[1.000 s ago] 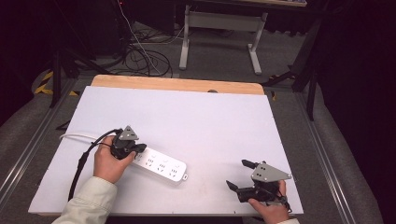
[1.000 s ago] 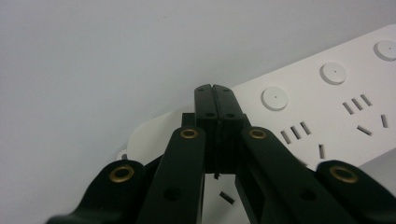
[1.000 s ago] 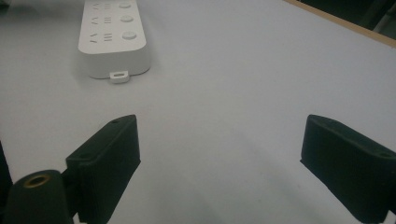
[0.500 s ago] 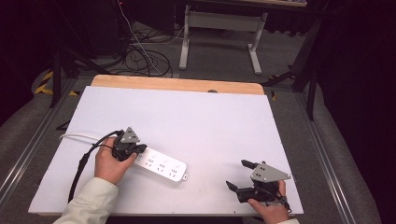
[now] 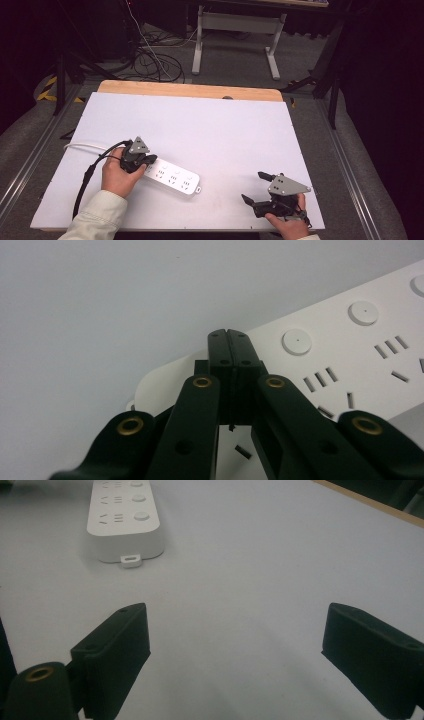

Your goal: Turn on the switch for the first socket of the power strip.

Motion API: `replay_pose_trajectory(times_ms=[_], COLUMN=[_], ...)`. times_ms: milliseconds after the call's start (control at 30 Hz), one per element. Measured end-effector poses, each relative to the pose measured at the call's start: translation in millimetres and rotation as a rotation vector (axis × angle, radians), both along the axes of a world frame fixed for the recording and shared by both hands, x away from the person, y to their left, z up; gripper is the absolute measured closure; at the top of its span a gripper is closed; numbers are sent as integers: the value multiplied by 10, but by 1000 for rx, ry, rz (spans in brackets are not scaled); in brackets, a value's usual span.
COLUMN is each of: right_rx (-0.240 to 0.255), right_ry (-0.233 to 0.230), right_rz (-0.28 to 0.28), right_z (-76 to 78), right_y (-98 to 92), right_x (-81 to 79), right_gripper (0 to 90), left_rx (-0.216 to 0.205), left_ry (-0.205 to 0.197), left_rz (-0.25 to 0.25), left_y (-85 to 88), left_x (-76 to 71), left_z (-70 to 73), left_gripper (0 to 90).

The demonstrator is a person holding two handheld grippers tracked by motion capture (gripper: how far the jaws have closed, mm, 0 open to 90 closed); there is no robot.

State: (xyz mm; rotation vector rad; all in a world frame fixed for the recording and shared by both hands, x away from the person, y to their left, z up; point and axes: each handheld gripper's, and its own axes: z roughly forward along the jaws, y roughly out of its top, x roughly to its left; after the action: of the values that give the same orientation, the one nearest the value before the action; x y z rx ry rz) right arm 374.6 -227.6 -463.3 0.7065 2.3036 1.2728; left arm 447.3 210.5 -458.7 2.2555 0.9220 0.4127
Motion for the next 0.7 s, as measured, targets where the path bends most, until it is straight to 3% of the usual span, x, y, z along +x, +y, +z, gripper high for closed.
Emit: replay_pose_trajectory(times_ms=[367, 400, 467, 567, 600, 700], right_rx=[-2, -2, -4, -1, -1, -1], right_ry=[2, 2, 1, -1, 2, 5], right_rz=[2, 2, 3, 0, -3, -6], right_z=[-2, -2, -4, -3, -2, -5], right_y=[4, 5, 3, -6, -8, -18], right_x=[-5, -6, -5, -1, -3, -1], right_gripper=[124, 124, 124, 124, 124, 125], left_rx=[-20, 5, -2, 5, -25, -24], left_ry=[8, -12, -34, -54, -47, -46], left_rz=[8, 6, 12, 22, 15, -6], left_y=[16, -6, -14, -34, -26, -41], left_x=[-3, -18, -30, -53, -64, -98], left_z=[-21, -14, -12, 68, 153, 227], left_gripper=[900, 900, 900, 900, 900, 900])
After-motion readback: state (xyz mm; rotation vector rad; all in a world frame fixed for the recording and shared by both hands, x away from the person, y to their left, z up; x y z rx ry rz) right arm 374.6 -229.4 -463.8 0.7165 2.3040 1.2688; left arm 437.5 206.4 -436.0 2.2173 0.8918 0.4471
